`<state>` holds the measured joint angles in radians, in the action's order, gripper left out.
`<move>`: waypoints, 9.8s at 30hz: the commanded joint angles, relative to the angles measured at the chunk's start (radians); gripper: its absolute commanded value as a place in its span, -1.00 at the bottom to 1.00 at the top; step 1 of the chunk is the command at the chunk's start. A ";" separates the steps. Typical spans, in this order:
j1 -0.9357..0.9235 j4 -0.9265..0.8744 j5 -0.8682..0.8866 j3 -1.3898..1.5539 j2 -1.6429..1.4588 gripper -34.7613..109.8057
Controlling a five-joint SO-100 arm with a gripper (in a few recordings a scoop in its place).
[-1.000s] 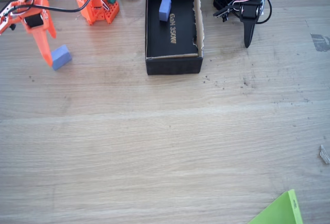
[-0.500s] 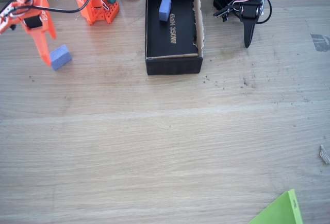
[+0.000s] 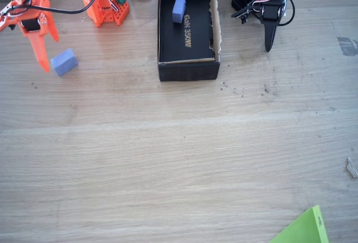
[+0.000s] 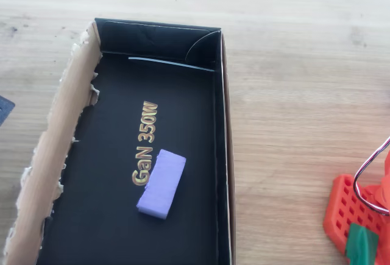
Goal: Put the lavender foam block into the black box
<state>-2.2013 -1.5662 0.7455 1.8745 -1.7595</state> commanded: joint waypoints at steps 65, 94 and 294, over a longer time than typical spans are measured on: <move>0.029 0.178 0.302 -0.029 0.259 -0.15; 0.081 -0.262 0.270 -0.199 -0.083 -0.52; 0.609 0.275 -0.359 0.979 -1.266 -0.52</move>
<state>-1.5769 -1.2824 0.3666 2.8486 -3.0281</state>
